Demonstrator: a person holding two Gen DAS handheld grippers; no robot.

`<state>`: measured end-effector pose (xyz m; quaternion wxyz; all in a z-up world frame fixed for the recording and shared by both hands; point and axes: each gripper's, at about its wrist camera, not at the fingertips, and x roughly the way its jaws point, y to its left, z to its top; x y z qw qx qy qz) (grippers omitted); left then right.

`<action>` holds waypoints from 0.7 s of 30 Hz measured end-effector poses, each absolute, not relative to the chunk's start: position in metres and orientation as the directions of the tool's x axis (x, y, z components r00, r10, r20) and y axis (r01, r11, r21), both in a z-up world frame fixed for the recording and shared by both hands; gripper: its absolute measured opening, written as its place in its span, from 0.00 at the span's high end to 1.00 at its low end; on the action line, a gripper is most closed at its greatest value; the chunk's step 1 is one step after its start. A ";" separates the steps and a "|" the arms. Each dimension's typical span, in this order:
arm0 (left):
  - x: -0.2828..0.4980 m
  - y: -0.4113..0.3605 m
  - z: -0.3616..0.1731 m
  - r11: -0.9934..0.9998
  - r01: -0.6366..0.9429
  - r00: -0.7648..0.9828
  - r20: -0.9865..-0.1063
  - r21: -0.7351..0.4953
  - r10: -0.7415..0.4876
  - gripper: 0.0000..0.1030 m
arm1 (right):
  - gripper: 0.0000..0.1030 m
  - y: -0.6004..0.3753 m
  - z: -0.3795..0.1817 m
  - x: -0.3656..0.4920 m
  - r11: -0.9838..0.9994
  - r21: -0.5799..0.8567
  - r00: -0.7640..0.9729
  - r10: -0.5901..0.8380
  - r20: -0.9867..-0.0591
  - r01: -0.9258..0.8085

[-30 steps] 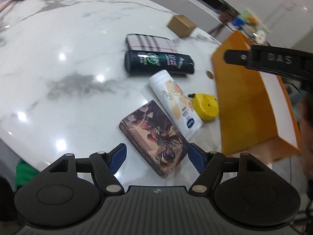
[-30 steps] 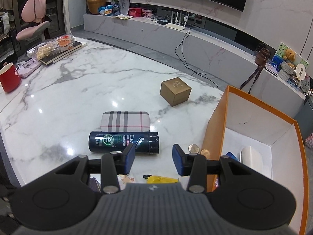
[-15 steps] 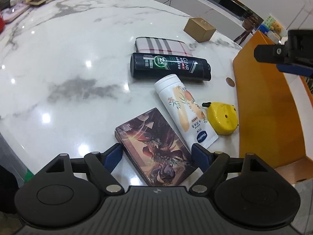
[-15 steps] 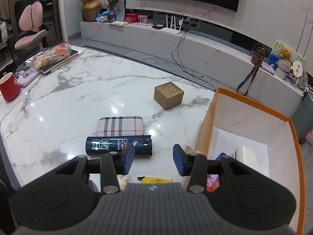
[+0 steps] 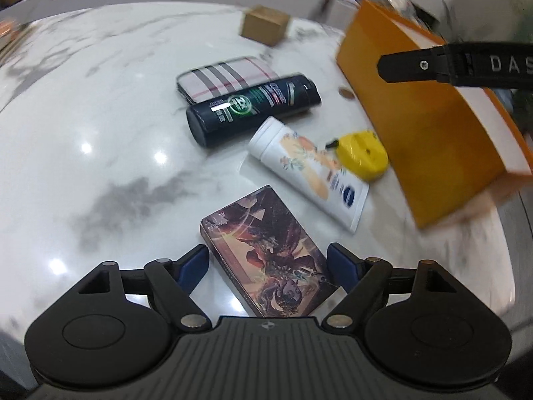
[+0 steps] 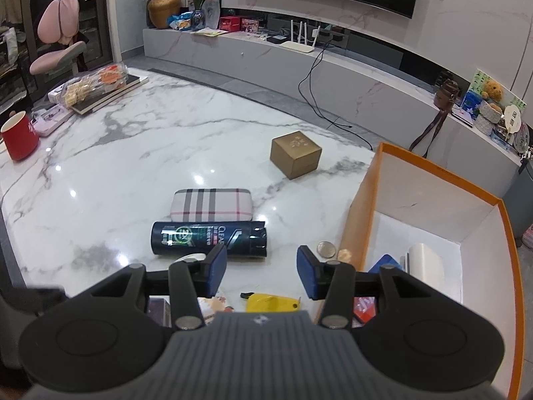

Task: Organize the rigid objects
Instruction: 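Close the left tool on the artwork card box while the right tool grasps the white lotion bottle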

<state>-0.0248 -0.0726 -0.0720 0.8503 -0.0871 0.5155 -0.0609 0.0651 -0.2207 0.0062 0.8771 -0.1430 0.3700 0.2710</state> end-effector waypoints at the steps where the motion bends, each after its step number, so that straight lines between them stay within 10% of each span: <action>1: -0.021 -0.067 -0.072 0.977 0.036 0.447 -0.871 -0.210 -0.204 0.08 | 0.54 -0.218 0.004 0.064 0.810 -0.053 0.576 0.369 -0.729 -0.585; 8: 0.006 -0.014 -0.063 0.998 -0.030 0.454 -0.890 -0.056 -0.036 0.13 | 0.54 -0.200 -0.013 0.059 0.783 -0.070 0.542 0.361 -0.759 -0.618; 10: 0.007 -0.011 -0.061 0.999 -0.053 0.431 -0.902 -0.010 0.013 0.28 | 0.54 -0.196 -0.020 0.058 0.775 -0.078 0.533 0.355 -0.768 -0.628; 21: -0.040 -0.077 -0.062 0.974 -0.115 0.562 -0.821 -0.195 -0.098 0.11 | 0.55 -0.188 -0.034 0.064 0.777 -0.098 0.523 0.319 -0.790 -0.622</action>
